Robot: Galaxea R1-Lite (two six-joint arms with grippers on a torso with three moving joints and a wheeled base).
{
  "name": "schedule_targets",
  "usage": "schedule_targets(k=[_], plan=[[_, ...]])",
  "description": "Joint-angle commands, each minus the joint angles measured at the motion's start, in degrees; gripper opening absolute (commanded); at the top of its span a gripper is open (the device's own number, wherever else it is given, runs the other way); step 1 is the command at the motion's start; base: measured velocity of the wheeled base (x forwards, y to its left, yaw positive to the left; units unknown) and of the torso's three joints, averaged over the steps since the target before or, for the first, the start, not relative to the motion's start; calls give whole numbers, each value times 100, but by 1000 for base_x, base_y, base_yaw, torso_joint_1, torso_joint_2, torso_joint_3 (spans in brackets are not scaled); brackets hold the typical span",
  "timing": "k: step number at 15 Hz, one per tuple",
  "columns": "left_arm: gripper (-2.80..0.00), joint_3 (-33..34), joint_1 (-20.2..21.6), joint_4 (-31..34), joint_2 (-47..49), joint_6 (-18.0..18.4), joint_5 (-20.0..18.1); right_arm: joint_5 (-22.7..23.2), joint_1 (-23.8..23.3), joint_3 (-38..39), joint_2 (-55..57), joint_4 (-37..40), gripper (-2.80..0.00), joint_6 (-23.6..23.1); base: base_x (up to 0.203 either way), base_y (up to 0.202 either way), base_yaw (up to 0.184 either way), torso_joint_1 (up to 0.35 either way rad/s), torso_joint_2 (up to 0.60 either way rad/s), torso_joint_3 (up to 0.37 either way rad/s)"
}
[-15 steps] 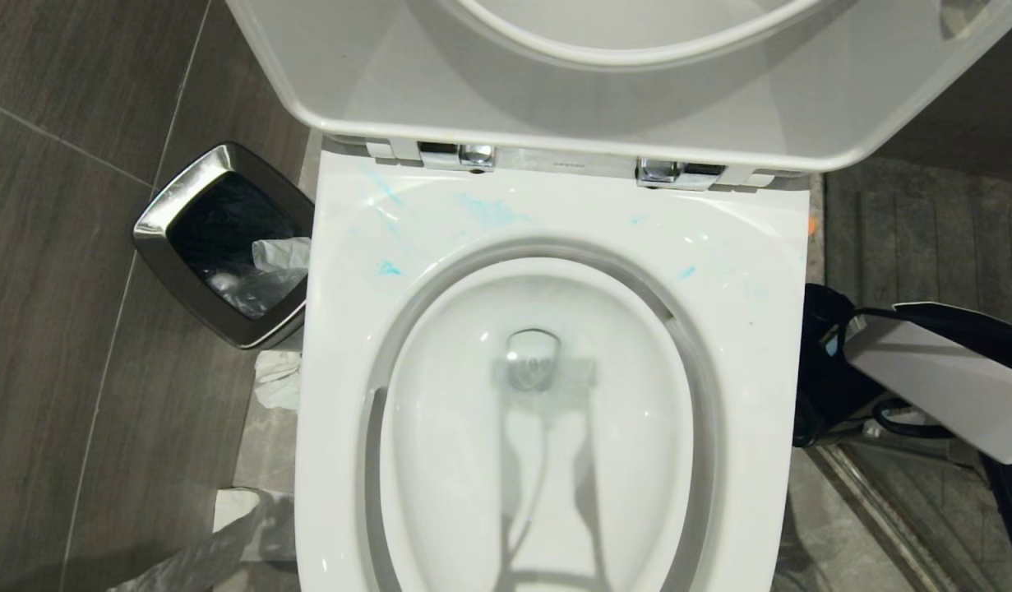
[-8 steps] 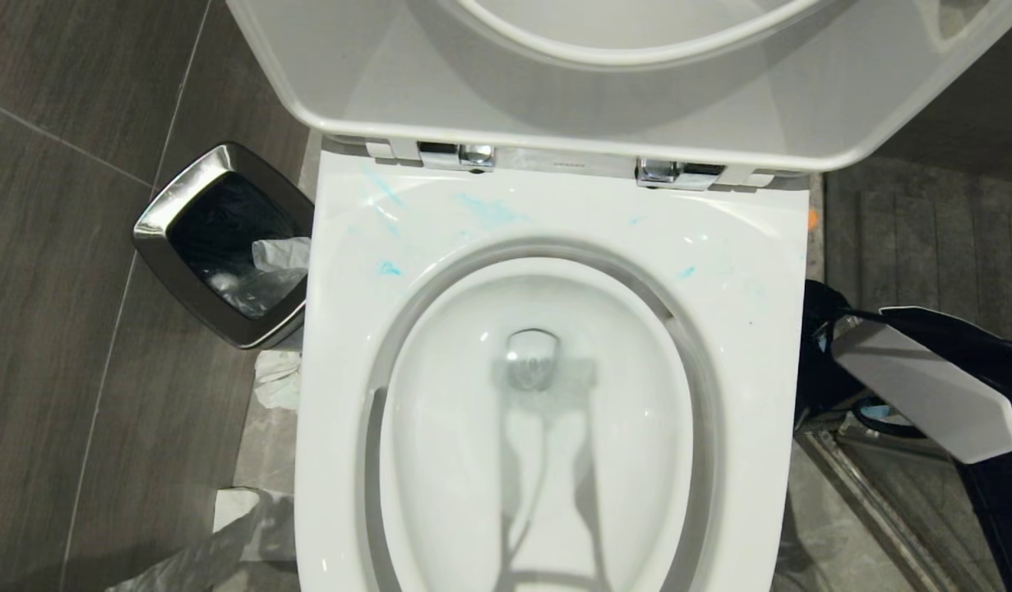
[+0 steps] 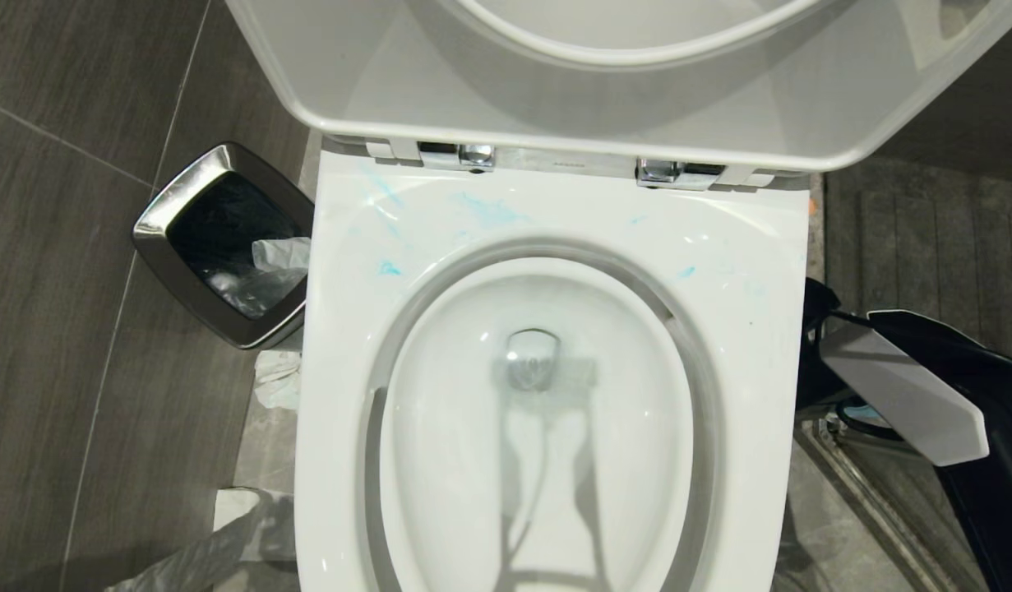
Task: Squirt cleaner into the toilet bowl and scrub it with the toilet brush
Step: Pour in the cleaning agent
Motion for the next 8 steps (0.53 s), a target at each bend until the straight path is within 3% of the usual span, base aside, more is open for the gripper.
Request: schedule_targets(k=[1,8], plan=[[-280,44,2,-2,5,4,-3,-11,3,0,7,-54,0,-19,0,0,0,0,0,0],[-280,44,2,-2,5,4,-3,-216,-3,555,-468,-54,0,-14,0,0,0,0,0,0]])
